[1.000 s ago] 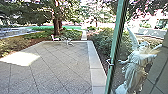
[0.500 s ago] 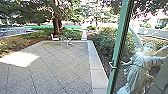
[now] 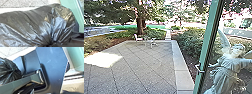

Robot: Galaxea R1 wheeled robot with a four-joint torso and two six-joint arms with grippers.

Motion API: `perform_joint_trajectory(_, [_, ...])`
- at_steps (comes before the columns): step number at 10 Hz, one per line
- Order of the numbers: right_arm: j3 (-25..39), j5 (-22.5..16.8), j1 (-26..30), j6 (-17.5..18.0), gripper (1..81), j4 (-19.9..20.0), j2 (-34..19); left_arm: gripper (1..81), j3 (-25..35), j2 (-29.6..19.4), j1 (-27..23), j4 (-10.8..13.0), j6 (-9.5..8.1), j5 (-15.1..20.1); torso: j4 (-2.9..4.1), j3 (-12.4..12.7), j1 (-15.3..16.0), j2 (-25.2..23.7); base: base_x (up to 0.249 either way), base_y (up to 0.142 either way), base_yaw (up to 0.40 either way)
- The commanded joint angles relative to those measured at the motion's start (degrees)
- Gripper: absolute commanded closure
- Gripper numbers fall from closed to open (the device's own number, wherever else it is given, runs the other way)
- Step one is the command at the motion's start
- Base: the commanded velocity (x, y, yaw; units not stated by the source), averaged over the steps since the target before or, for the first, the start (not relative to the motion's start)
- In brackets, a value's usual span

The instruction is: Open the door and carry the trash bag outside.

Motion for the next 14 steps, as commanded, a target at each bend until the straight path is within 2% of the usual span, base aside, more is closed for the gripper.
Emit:
perform_joint_trajectory(1, [0.1,-3.3,2.5,-0.1,1.0,0.1,0.2,81.1,0.0,0.0,-2.8,0.0,0.27,2.7,0.0,0.0,0.0,0.0,0.132,0.0,0.0])
perform_joint_trajectory(14, [0.1,-3.1,2.4,-0.1,1.0,0.2,0.2,81.1,0.0,0.0,-2.8,0.0,0.27,2.7,0.0,0.0,0.0,0.1,0.132,0.0,0.0])
